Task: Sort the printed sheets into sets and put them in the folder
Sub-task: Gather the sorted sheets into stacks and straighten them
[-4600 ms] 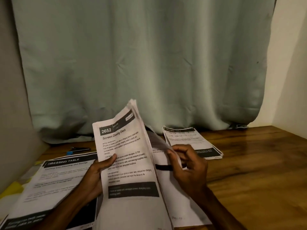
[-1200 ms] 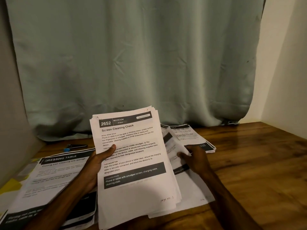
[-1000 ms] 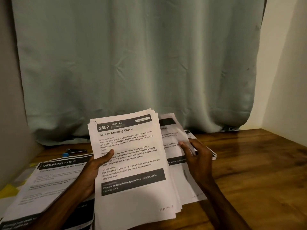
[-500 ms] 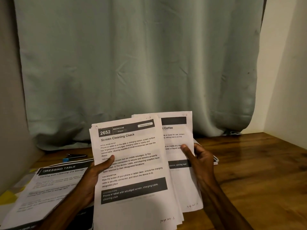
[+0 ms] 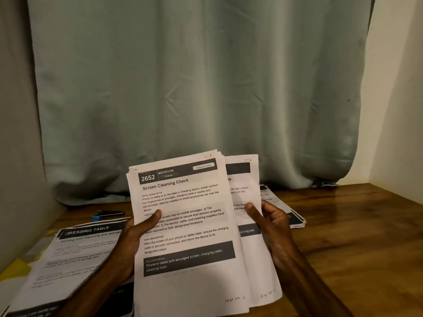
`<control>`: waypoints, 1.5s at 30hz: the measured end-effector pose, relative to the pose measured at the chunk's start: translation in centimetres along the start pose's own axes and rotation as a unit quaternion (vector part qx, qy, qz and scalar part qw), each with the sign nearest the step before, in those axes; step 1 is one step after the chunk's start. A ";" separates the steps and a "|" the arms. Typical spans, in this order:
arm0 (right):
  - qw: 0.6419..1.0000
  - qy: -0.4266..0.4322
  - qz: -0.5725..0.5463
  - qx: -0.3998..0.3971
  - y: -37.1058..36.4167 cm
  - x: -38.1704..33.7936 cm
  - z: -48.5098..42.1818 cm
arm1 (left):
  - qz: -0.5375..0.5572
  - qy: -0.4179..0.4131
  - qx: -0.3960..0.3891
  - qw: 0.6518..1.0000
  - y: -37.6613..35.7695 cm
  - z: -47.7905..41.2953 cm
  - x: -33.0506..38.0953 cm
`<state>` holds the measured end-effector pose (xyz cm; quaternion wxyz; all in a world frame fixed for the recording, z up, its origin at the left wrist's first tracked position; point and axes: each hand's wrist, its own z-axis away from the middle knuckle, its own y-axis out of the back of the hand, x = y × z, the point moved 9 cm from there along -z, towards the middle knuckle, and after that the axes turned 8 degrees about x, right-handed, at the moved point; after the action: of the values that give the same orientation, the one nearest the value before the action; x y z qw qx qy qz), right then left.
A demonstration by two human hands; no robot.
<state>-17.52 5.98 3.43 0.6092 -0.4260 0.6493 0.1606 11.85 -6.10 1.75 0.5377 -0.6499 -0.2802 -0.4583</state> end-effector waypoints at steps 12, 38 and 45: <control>0.999 0.002 0.028 -0.027 -1.8 0.5 1.2 | -0.020 0.008 0.003 1.000 -0.3 -0.1 -1.0; 0.992 -0.080 -0.053 -0.084 -3.7 1.8 3.3 | -0.104 -0.055 0.081 0.990 0.5 -0.4 -0.8; 0.983 -0.105 -0.007 -0.150 -4.9 2.6 4.2 | -0.093 -0.068 0.090 0.989 0.5 -0.5 -1.1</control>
<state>-10.84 5.26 1.62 0.6044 -0.4975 0.5473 0.2961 11.67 -6.54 0.59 0.5290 -0.5991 -0.4156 -0.4341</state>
